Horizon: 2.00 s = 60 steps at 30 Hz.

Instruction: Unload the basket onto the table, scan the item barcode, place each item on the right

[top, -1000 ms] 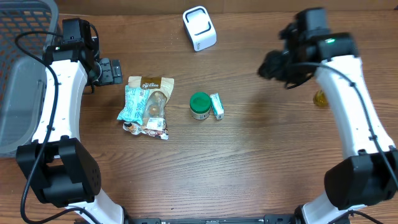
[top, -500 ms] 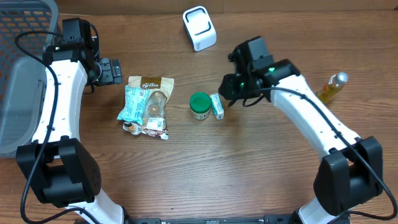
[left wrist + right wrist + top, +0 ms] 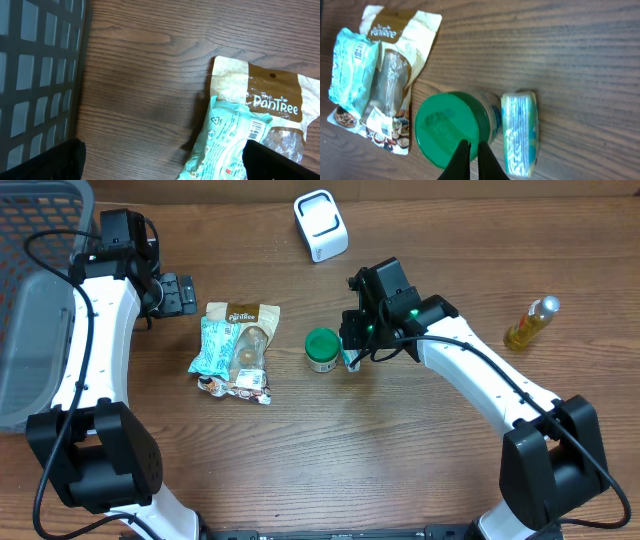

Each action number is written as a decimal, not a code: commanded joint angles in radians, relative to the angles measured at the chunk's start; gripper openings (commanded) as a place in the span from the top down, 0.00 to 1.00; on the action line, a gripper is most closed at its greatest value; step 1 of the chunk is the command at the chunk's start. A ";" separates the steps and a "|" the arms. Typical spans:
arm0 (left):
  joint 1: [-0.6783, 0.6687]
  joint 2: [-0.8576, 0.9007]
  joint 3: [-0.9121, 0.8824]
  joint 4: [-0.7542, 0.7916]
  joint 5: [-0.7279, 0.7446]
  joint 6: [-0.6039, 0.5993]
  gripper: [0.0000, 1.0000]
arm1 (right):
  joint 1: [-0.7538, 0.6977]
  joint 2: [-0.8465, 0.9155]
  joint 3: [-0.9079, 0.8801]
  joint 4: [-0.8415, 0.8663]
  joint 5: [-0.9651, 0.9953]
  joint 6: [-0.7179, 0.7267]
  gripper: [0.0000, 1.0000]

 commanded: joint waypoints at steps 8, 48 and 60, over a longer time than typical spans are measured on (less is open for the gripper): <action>-0.003 -0.019 0.018 0.001 0.005 0.019 0.00 | 0.006 0.023 -0.039 0.068 0.033 0.005 0.96; -0.003 -0.019 0.018 0.001 0.005 0.019 0.00 | 0.055 0.027 -0.102 0.109 -0.076 0.037 0.96; -0.003 -0.019 0.018 0.001 0.005 0.019 0.00 | 0.181 0.027 -0.102 0.117 0.073 0.037 0.95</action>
